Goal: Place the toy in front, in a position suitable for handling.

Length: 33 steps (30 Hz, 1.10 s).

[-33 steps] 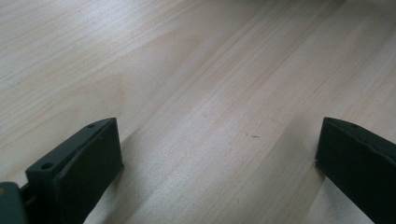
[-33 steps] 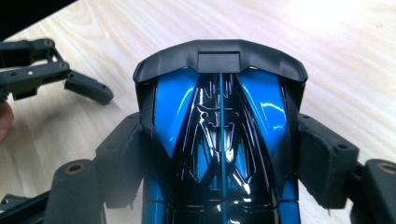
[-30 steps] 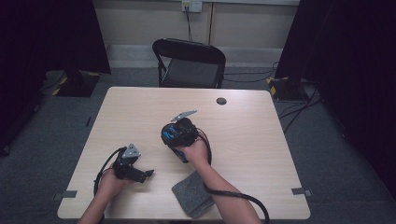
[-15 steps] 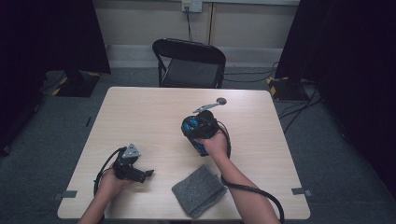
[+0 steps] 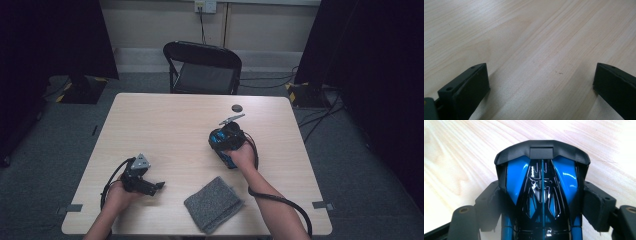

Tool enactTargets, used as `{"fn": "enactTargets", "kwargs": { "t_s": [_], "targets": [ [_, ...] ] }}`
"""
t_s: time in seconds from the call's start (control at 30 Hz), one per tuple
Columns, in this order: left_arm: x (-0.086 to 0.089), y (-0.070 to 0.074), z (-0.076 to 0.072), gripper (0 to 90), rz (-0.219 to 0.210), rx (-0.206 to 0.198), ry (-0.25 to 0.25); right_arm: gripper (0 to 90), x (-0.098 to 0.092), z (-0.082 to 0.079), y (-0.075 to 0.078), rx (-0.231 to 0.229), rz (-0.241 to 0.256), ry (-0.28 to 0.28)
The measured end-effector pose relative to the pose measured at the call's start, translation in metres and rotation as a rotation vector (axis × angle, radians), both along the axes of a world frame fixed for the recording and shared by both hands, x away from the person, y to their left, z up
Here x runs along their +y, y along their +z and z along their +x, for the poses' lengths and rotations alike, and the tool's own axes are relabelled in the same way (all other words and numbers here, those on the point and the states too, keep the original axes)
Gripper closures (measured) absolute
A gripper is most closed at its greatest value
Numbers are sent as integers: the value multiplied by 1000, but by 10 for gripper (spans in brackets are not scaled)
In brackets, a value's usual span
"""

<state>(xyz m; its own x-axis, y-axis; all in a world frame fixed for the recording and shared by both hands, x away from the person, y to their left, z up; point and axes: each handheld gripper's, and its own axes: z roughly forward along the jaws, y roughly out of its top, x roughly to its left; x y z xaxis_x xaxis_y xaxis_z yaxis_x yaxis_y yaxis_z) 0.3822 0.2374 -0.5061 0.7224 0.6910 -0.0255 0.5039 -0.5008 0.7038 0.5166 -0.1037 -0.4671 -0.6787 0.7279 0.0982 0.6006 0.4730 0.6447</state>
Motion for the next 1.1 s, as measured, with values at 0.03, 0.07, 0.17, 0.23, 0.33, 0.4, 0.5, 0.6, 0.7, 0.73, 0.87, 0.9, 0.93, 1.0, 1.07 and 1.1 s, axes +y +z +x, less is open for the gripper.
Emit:
{"fn": "enactTargets", "kwargs": {
  "t_s": [0.03,0.07,0.17,0.23,0.33,0.4,0.5,0.6,0.7,0.73,0.87,0.9,0.93,1.0,1.07,1.1],
  "targets": [
    [0,0,0,0,0,0,0,254,0,1,-2,0,-2,0],
    [0,0,0,0,0,0,0,254,1,3,-3,0,-9,-1],
    [0,0,0,0,0,0,0,254,3,9,-8,6,-9,3],
    [0,0,0,0,0,0,0,254,6,11,-9,5,-18,13],
    [0,0,0,0,0,0,0,253,8,13,-11,8,-31,23],
    [0,0,0,0,0,0,-1,253,10,13,-13,9,-38,27],
    [0,0,0,0,0,0,0,252,12,13,-16,5,-51,31],
    [0,0,0,0,0,0,0,251,13,12,-18,-2,-54,43],
    [0,0,0,0,0,0,0,250,15,10,-18,-10,-73,59],
    [0,0,0,0,0,0,0,249,16,10,-19,-11,-80,65],
    [0,0,0,0,0,0,0,245,16,10,-22,-4,-83,71],
    [0,0,0,0,0,0,0,240,15,10,-22,-3,-78,81],
    [0,0,0,0,0,0,0,234,15,9,-23,-6,-77,85],
    [0,0,0,0,0,0,0,212,13,8,-22,-7,-53,74],
    [0,0,0,0,0,0,0,176,12,8,-20,-8,-37,69],
    [0,0,0,0,0,0,0,154,11,8,-20,2,-35,67]
  ]
}}
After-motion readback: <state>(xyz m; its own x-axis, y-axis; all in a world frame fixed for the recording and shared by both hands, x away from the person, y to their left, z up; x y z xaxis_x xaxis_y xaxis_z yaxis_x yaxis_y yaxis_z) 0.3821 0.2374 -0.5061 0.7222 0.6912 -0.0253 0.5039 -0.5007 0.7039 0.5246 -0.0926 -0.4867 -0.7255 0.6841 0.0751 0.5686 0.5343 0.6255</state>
